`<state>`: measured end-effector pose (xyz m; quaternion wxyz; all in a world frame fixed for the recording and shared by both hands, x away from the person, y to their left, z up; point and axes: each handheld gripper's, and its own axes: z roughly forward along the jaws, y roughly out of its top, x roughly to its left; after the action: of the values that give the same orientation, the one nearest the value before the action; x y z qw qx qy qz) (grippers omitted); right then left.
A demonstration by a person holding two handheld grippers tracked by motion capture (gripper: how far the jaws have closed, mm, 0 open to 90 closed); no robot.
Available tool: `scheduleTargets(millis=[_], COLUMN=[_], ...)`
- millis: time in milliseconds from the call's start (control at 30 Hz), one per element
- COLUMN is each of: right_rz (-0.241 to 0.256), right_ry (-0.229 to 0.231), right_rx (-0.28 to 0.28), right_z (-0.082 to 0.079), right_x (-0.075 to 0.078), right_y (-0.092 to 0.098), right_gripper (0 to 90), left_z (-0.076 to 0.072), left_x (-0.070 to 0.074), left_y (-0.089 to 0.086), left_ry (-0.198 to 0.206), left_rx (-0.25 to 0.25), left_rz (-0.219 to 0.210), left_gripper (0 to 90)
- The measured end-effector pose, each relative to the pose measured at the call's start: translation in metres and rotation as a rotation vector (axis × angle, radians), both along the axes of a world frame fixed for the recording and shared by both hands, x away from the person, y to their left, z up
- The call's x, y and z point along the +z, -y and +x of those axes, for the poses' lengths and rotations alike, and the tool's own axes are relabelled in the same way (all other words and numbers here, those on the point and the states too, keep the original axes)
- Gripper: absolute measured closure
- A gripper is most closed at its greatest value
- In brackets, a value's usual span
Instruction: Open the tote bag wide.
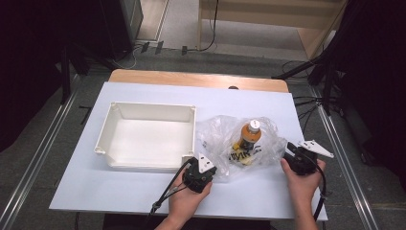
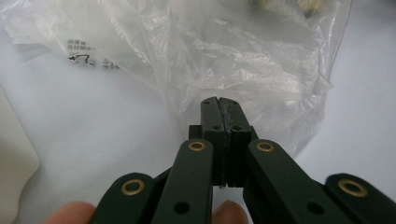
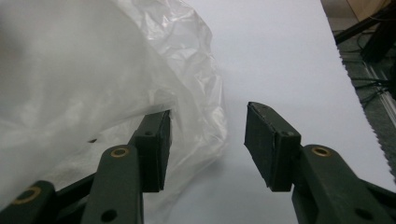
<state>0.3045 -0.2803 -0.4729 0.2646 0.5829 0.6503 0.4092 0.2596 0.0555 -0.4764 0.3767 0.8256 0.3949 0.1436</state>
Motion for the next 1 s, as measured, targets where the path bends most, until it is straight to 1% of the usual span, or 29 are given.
scheduleTargets(millis=[33,167,233,300,333,367,400,467,500,533,567,600,633,667,700,733,800,833,900,933,967,1000], right_rz=[0.000,0.007,0.032,0.048,0.050,0.041,0.040,0.049,0.049,0.019,0.011,0.011,0.017,0.017,0.017,0.009,-0.006,-0.016,-0.033,-0.047,-0.053,-0.047], right_ry=[0.000,0.038,0.068,0.101,0.109,0.129,0.138,0.151,0.151,0.156,0.162,0.162,0.184,0.184,0.190,0.202,0.198,0.194,0.162,0.136,0.097,0.055], right_rx=[0.000,-0.001,0.019,0.048,0.056,0.061,0.060,0.065,0.065,0.078,0.084,0.084,0.104,0.104,0.103,0.089,0.074,0.074,0.072,0.068,0.060,0.043], right_z=[0.000,-0.010,-0.015,-0.020,-0.023,-0.027,-0.030,-0.033,-0.033,-0.034,-0.033,-0.033,-0.031,-0.031,-0.030,-0.027,-0.023,-0.021,-0.013,-0.008,-0.002,0.003], right_x=[0.000,0.006,0.011,0.017,0.020,0.027,0.031,0.034,0.034,0.036,0.038,0.038,0.040,0.040,0.041,0.044,0.045,0.044,0.040,0.035,0.028,0.021], right_y=[0.000,0.011,0.015,0.016,0.015,0.013,0.011,0.004,0.004,-0.006,-0.011,-0.011,-0.018,-0.018,-0.021,-0.027,-0.033,-0.035,-0.039,-0.040,-0.041,-0.041], right_gripper=[52.1,51.2,51.2,50.8,50.3,48.1,46.6,42.6,42.6,41.8,44.6,44.6,59.5,59.5,67.0,82.2,89.7,90.0,90.0,90.0,90.0,90.0], left_z=[0.000,0.000,0.001,0.002,0.002,0.002,0.002,0.002,0.001,0.001,0.000,0.000,-0.001,-0.001,-0.001,-0.001,-0.001,0.000,0.000,0.000,0.000,0.000], left_x=[0.000,0.000,0.000,0.000,0.000,0.000,0.000,0.000,-0.001,-0.001,-0.001,-0.001,-0.001,-0.001,-0.001,0.000,-0.001,-0.001,-0.001,-0.001,-0.001,-0.001], left_y=[0.000,0.000,-0.001,-0.003,-0.003,-0.003,-0.002,-0.001,-0.001,0.000,0.000,0.000,0.000,0.000,0.000,-0.001,-0.001,-0.001,-0.001,-0.001,-0.001,-0.002], left_ry=[0.001,-0.002,-0.005,-0.012,-0.013,-0.013,-0.012,-0.008,-0.007,-0.003,-0.001,-0.001,0.001,0.001,0.000,-0.001,-0.004,-0.006,-0.006,-0.008,-0.009,-0.010], left_rx=[-0.003,0.001,0.006,0.009,0.010,0.013,0.013,0.012,0.011,0.007,0.003,0.003,-0.006,-0.006,-0.006,-0.003,-0.001,-0.001,-0.002,-0.001,-0.002,-0.002], left_rz=[0.002,-0.005,-0.018,-0.022,-0.022,-0.021,-0.020,-0.012,-0.013,-0.006,-0.003,-0.003,-0.003,-0.003,-0.008,-0.011,-0.018,-0.016,-0.012,-0.009,-0.012,-0.013], left_gripper=[90.0,90.0,90.0,90.0,90.0,90.0,90.0,90.0,90.0,90.0,90.0,90.0,90.0,90.0,90.0,90.0,90.0,90.0,90.0,90.0,90.0,90.0])
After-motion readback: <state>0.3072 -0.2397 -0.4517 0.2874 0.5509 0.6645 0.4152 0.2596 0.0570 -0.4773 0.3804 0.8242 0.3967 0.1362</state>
